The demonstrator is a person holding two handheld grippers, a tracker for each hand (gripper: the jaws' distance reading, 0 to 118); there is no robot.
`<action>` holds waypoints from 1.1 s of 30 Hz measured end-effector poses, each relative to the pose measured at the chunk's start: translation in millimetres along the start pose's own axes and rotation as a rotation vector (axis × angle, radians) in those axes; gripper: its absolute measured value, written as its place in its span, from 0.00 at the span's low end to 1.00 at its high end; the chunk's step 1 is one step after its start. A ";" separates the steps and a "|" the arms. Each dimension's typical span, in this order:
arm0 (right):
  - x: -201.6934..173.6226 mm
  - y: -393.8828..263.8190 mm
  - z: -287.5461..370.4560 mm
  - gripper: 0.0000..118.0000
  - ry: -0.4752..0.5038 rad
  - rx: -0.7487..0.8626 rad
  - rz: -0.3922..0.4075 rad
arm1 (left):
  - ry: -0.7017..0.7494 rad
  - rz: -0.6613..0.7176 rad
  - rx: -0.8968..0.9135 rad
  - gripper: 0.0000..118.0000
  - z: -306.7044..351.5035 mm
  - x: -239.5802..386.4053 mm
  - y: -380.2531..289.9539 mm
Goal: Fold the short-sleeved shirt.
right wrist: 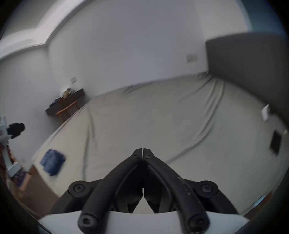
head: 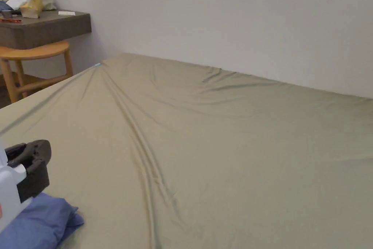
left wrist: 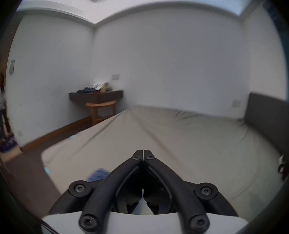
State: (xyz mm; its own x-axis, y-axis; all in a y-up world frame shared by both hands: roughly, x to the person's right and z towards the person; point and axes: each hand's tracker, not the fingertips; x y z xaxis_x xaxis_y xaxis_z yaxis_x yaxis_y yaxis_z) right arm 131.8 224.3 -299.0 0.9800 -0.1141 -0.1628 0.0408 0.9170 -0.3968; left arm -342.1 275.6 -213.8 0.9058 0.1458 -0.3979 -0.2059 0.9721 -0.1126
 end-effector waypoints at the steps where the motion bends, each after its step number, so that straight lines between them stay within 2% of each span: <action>1: 4.0 3.5 9.3 0.01 -0.032 0.047 0.024 | -0.045 0.010 0.015 0.00 5.4 20.4 -9.0; 5: 23.2 12.0 34.1 0.01 -0.059 0.155 0.036 | -0.056 -0.072 0.013 0.00 18.9 96.2 -40.4; 8: 33.6 7.7 45.9 0.01 -0.100 0.186 0.050 | -0.121 -0.127 -0.014 0.00 25.2 133.6 -60.3; 15: 32.6 -11.8 43.6 0.01 -0.141 0.148 0.090 | -0.213 -0.121 -0.072 0.00 26.1 159.2 -73.6; 17: 29.8 -13.5 42.4 0.02 -0.150 0.144 0.090 | -0.220 -0.179 -0.114 0.01 22.3 159.4 -73.0; 18: 28.5 -13.8 41.8 0.10 -0.150 0.145 0.088 | -0.234 -0.184 -0.143 0.09 21.4 159.5 -73.2; 19: 28.2 -14.1 42.0 0.25 -0.145 0.151 0.085 | -0.253 -0.170 -0.186 0.20 19.1 156.5 -73.0; 21: 25.3 -12.5 40.4 0.67 -0.143 0.149 0.086 | -0.266 -0.102 -0.191 0.55 19.0 150.2 -74.3; 23: 22.6 -11.5 40.0 0.95 -0.133 0.145 0.096 | -0.256 -0.086 -0.162 0.87 25.4 147.5 -74.9; 24: 21.3 -11.2 39.5 1.00 -0.130 0.146 0.106 | -0.263 -0.083 -0.174 1.00 24.4 146.0 -71.8; 25: 19.3 -11.2 41.1 1.00 -0.098 0.168 0.116 | -0.283 -0.084 -0.197 1.00 23.7 144.5 -68.5; 28: 16.6 -9.4 40.3 1.00 -0.108 0.156 0.130 | -0.245 -0.113 -0.120 1.00 30.1 145.2 -65.5; 33: 15.7 -8.7 39.9 1.00 -0.092 0.155 0.129 | -0.280 0.004 -0.124 1.00 32.1 140.5 -57.0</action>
State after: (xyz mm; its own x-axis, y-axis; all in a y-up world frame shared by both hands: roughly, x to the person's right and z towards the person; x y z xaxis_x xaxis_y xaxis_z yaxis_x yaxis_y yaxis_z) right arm 154.5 229.8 -262.0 0.9925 0.0366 -0.1170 -0.0632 0.9704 -0.2329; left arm -191.1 246.6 -234.0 0.9683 0.2110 -0.1336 -0.2373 0.9440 -0.2290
